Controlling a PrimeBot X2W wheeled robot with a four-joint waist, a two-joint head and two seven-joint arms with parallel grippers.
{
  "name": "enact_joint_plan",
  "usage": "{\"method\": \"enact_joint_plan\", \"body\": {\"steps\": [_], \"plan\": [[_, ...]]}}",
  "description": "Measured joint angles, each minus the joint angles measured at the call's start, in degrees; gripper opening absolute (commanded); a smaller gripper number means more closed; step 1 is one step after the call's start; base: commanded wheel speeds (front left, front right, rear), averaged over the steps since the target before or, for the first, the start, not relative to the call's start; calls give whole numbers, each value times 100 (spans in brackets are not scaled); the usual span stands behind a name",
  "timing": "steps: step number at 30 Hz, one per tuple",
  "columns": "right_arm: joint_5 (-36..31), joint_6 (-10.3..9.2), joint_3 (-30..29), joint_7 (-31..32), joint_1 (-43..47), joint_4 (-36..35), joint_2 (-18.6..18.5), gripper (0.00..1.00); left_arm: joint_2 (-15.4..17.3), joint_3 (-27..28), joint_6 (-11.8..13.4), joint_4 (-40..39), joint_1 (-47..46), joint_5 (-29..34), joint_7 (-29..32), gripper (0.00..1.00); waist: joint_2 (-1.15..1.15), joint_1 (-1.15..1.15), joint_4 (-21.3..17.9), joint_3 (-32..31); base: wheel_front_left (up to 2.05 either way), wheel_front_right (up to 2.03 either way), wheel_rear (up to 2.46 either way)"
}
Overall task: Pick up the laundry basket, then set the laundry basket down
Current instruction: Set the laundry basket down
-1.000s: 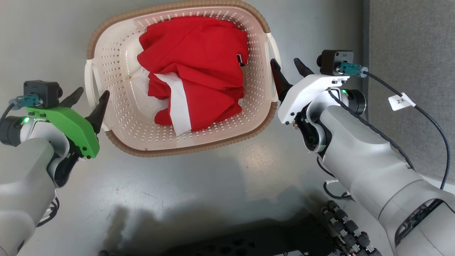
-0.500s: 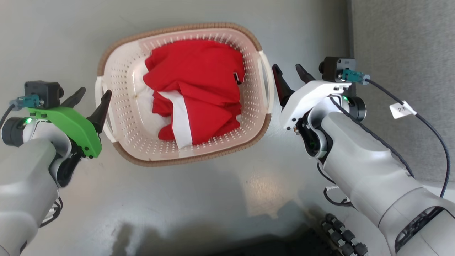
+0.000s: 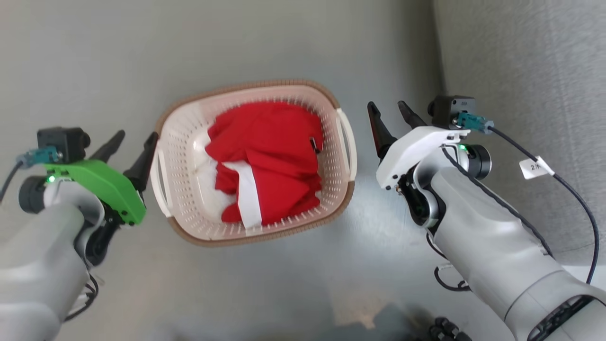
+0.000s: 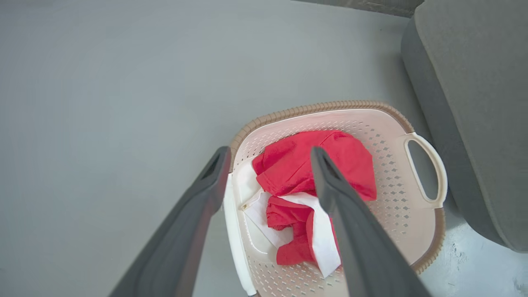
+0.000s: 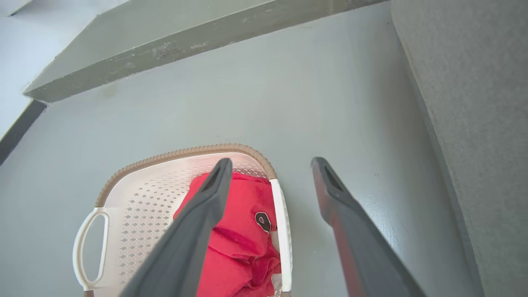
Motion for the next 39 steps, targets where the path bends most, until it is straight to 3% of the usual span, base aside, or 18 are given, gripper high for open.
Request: {"method": "enact_joint_plan", "body": {"steps": [22,39], "plan": [[-1077,9,-993,-7,1344,-971,-256,100,-136,1425,0,-716,1424,784,0,100,0,0,161,-1697,0,0,0],[-1823,155,-1547,-7,2392,-2039,-407,100,-318,2766,64,-1352,2571,1740,0,100,0,0,343,-2878,0,0,0]]}}
